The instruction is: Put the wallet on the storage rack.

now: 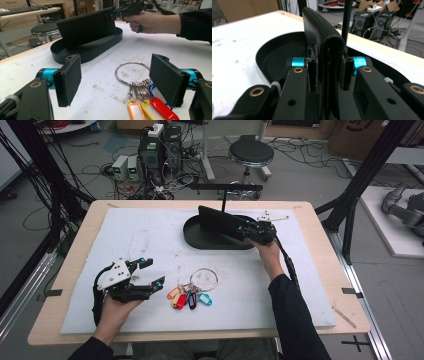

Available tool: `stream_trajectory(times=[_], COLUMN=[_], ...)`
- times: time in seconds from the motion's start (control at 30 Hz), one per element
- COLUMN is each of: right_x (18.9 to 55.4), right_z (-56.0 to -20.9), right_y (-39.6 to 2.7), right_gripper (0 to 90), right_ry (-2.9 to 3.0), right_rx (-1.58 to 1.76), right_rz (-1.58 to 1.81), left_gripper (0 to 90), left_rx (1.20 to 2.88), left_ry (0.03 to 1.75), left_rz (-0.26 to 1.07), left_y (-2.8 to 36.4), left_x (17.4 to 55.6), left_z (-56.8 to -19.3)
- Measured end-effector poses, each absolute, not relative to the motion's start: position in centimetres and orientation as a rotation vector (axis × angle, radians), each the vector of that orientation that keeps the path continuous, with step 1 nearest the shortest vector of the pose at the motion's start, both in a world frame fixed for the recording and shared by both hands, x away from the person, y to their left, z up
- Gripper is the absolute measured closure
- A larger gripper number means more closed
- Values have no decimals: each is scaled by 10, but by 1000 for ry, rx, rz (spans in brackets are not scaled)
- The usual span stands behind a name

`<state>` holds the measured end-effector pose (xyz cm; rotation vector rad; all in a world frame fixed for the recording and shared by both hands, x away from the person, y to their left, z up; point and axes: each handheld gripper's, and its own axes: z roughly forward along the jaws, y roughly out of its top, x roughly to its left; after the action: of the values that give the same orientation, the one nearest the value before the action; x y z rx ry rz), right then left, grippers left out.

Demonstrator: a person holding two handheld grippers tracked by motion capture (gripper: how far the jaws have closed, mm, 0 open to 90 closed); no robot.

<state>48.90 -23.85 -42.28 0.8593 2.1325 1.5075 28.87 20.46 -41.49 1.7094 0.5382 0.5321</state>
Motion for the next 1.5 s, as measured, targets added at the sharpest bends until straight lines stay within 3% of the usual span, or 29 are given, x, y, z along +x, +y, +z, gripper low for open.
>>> stream_trajectory(times=[0.47, 0.5, 0.53, 0.6, 0.77, 1.07, 1.5], right_x=[493, 492, 491, 490, 483, 454, 395], right_z=[-429, -429, -427, -426, -418, -390, -379], right_y=[-247, -246, -245, -245, -250, -292, -318], right_gripper=[652, 635, 561, 547, 395, 314, 304], right_ry=[2185, 2179, 2166, 2162, 2102, 2041, 2038], right_rx=[963, 968, 976, 976, 1007, 1054, 923], right_rz=[1353, 1336, 1319, 1315, 1289, 1446, 1485], left_gripper=[259, 259, 259, 259, 259, 258, 256], left_rx=[1726, 1726, 1724, 1725, 1727, 1736, 1768], left_ry=[533, 536, 537, 538, 551, 566, 613], left_rz=[525, 526, 525, 525, 526, 540, 579], left_y=[202, 202, 202, 203, 205, 205, 207], left_x=[289, 290, 290, 290, 292, 296, 303], left_z=[-417, -417, -417, -417, -419, -421, -429])
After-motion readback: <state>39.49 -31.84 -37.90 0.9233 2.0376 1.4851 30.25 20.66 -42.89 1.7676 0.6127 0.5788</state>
